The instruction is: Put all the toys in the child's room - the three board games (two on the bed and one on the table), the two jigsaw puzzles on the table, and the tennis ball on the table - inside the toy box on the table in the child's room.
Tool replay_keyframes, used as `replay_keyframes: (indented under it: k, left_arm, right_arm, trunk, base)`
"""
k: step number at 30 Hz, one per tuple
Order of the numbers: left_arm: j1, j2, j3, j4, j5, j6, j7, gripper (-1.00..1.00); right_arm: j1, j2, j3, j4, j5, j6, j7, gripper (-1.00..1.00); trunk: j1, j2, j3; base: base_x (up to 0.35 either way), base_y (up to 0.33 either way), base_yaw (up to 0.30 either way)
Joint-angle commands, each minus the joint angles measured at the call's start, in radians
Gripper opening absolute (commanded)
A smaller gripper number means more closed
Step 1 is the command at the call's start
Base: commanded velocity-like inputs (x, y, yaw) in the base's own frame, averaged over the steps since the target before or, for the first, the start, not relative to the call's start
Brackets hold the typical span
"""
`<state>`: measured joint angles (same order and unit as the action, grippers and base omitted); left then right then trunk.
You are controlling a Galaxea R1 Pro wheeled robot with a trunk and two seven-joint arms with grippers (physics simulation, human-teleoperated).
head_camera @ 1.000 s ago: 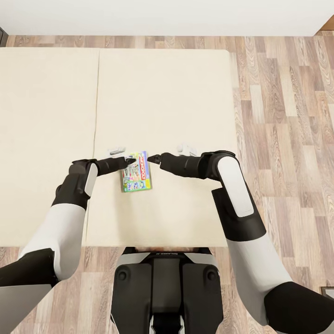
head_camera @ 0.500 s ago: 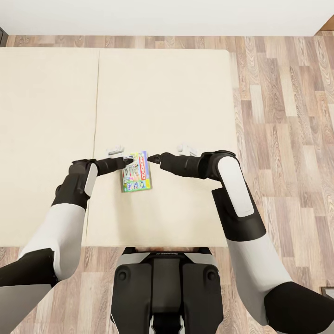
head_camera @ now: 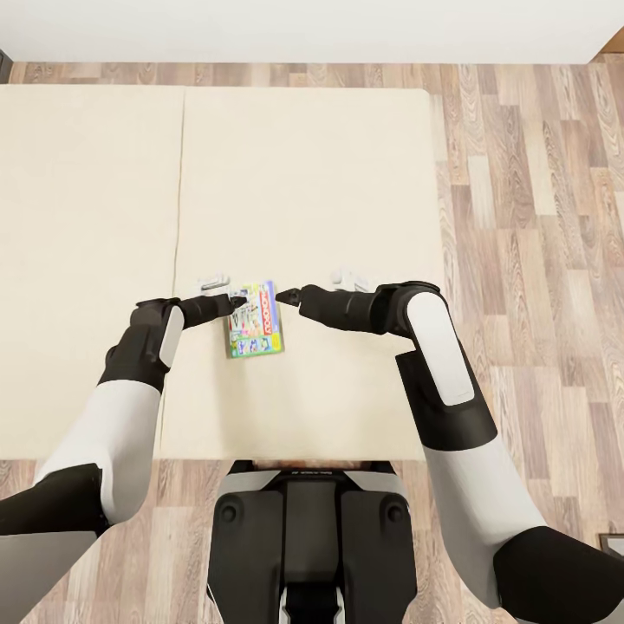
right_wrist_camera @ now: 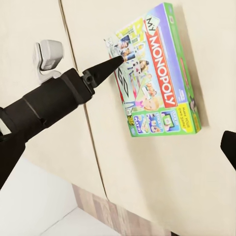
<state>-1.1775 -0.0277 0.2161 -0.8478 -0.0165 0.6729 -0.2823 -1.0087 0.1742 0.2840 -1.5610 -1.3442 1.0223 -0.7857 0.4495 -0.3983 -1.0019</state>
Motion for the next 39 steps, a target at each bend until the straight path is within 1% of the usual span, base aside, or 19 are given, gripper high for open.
replay_keyframes:
  k: [1,16,39]
  left_arm:
    - [-0.001,-0.001,0.005,-0.001,-0.002,0.006,-0.006,1.00]
    - [-0.001,-0.007,0.006,-0.001,0.000,0.004,-0.006,1.00]
    - [-0.001,-0.012,0.005,-0.001,0.001,0.004,-0.006,1.00]
  right_arm:
    - [-0.001,0.000,0.000,-0.001,-0.009,0.002,-0.010,1.00]
    - [-0.001,0.000,0.001,-0.001,-0.008,0.003,-0.010,1.00]
    - [-0.001,0.000,0.001,-0.001,-0.009,0.002,-0.010,1.00]
  trunk:
    - [0.001,-0.002,-0.003]
    - [0.001,-0.002,-0.025]
    - [0.001,-0.002,-0.027]
  base:
    - [0.000,0.000,0.000]
    - [0.000,0.000,0.000]
    - [0.000,0.000,0.000]
